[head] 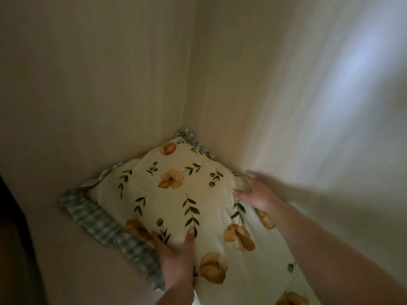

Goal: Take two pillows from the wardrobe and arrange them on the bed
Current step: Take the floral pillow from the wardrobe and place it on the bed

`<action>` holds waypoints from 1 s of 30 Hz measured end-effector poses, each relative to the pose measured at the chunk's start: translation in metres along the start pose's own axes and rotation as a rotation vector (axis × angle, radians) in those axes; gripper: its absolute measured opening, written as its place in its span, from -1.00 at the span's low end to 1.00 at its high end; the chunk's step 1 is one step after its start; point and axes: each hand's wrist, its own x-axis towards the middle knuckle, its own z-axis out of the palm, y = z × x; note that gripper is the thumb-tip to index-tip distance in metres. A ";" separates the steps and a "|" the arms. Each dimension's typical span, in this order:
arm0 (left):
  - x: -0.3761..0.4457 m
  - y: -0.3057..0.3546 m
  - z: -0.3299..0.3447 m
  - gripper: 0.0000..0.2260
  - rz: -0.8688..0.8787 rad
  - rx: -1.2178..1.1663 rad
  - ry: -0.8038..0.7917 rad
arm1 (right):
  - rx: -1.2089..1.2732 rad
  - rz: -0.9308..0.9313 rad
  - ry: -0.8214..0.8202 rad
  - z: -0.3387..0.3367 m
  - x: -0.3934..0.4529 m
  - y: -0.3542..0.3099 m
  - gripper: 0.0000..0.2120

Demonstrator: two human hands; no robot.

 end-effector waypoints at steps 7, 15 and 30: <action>0.009 -0.023 0.028 -0.02 0.058 -0.017 0.200 | -0.059 0.070 -0.014 0.019 0.041 0.015 0.02; 0.015 -0.017 0.029 -0.07 0.095 0.011 0.133 | -0.096 0.111 0.099 0.031 0.048 0.012 -0.34; -0.012 -0.007 -0.059 -0.13 0.046 0.138 -0.101 | -0.064 0.065 0.189 0.039 -0.067 0.006 -0.73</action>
